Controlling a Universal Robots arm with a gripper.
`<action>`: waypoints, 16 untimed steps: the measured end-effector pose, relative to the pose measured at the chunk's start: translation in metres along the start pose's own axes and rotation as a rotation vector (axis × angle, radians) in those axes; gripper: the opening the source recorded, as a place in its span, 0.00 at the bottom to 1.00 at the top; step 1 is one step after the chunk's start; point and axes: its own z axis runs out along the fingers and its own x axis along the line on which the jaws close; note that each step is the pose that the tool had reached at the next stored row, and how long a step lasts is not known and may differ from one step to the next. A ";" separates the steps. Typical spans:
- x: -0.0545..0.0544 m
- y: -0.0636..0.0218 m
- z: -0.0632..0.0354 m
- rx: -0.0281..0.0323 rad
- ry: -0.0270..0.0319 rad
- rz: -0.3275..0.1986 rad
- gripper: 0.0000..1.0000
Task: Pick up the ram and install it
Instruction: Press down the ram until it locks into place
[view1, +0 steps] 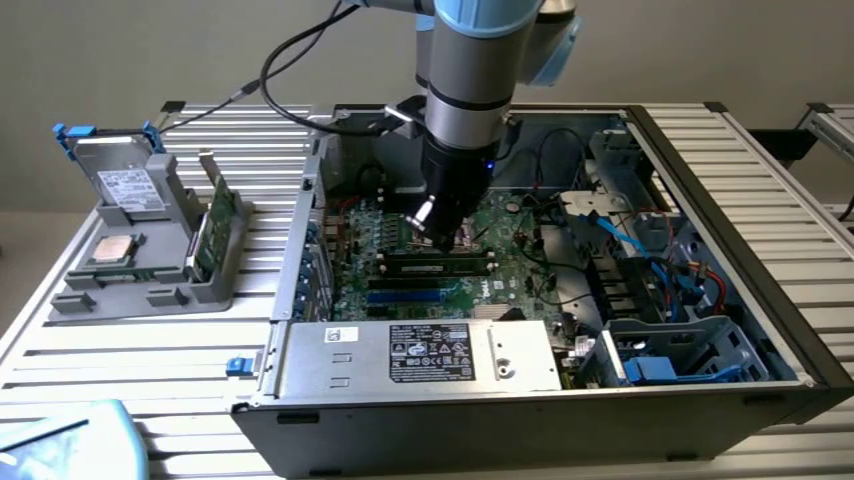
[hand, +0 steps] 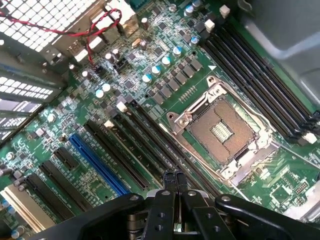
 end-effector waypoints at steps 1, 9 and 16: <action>0.000 0.0000 0.0000 0.0001 -0.0010 0.014 0.11; 0.000 0.0000 0.0000 0.0011 -0.0097 0.132 0.11; 0.000 0.0000 0.0000 0.0019 -0.0173 0.236 0.11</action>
